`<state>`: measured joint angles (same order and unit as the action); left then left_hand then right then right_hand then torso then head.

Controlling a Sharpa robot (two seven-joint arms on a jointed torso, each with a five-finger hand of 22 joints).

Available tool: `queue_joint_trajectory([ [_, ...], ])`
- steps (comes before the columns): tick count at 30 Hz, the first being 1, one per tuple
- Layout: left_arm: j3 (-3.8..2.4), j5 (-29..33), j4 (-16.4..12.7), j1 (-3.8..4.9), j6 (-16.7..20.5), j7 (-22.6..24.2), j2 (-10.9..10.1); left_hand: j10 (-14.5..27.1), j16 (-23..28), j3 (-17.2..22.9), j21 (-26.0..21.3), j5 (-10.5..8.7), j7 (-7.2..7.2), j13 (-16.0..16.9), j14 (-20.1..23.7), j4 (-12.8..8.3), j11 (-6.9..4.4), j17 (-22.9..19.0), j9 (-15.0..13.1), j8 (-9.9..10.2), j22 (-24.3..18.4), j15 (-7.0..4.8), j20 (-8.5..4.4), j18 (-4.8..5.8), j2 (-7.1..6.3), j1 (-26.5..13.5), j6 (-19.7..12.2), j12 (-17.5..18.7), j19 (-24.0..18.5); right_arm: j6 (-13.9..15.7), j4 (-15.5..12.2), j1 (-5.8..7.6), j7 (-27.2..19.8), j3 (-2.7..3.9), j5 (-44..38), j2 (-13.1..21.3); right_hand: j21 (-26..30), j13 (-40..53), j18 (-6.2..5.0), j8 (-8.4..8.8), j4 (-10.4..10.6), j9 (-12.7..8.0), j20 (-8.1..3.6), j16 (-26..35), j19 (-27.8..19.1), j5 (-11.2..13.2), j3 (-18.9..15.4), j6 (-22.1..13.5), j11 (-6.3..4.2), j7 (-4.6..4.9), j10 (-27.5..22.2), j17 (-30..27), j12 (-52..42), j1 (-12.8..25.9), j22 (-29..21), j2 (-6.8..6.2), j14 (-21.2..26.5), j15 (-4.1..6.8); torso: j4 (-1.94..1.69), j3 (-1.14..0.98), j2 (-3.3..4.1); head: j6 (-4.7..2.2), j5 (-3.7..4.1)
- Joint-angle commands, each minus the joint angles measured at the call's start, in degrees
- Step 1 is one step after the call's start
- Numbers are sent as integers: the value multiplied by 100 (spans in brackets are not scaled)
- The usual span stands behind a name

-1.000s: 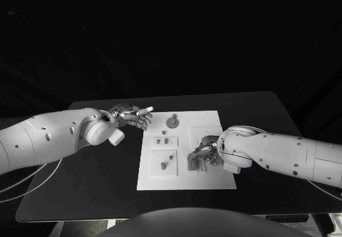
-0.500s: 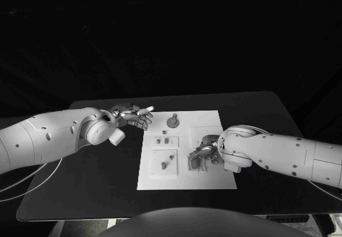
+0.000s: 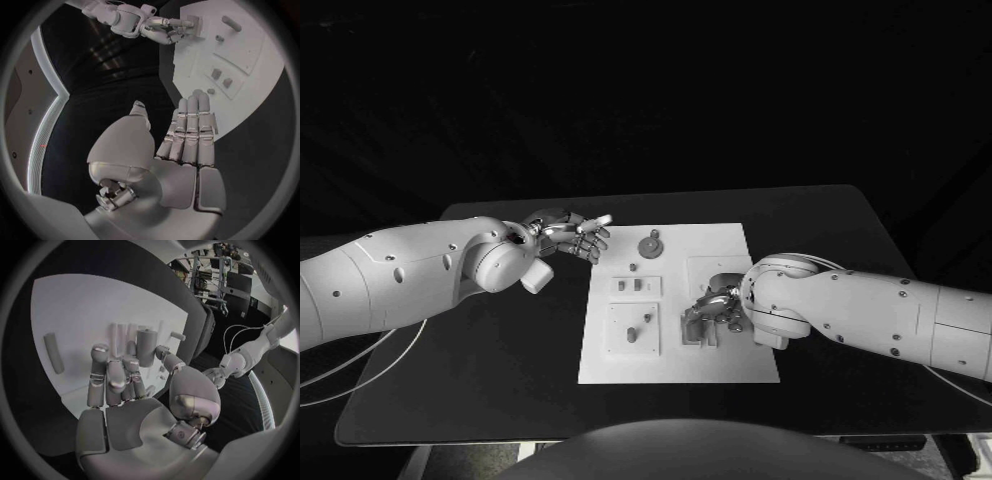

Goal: Assemble the parts on the task board

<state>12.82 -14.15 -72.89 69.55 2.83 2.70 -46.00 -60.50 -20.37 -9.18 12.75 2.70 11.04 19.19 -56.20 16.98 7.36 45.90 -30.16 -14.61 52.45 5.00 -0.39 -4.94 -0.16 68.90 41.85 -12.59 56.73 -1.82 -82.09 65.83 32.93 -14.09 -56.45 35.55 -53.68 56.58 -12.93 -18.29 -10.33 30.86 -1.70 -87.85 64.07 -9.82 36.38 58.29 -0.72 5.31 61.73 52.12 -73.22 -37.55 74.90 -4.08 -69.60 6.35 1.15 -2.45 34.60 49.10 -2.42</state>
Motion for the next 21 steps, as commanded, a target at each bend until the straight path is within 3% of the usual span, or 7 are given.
queue_joint_trajectory([
  [1,-3,6,-15,5,-80,29,4,48,21,47,-29,20,149,-9,10,-3,11,7,6,31,3,22,-12,-66,2,-68,-42,16,-37,-129,-2,-18,-23,-9,-72,-7,27,-8,-207,27,55,-9,7,-36,-46,30,4,-2,3,29,-58,-7,-31,39,43,-35,76,17,3,-1,-1,4,-1],
  [21,-3,6,-6,5,-100,17,7,53,25,59,-31,20,152,-11,12,-3,12,10,8,33,4,23,-11,-67,-2,-77,-49,16,-40,-249,-34,-20,-37,-9,-68,-34,28,-10,-207,31,104,-9,6,-46,-48,52,26,-3,4,30,-66,-26,-38,64,44,-74,88,15,0,-1,0,33,-11],
])
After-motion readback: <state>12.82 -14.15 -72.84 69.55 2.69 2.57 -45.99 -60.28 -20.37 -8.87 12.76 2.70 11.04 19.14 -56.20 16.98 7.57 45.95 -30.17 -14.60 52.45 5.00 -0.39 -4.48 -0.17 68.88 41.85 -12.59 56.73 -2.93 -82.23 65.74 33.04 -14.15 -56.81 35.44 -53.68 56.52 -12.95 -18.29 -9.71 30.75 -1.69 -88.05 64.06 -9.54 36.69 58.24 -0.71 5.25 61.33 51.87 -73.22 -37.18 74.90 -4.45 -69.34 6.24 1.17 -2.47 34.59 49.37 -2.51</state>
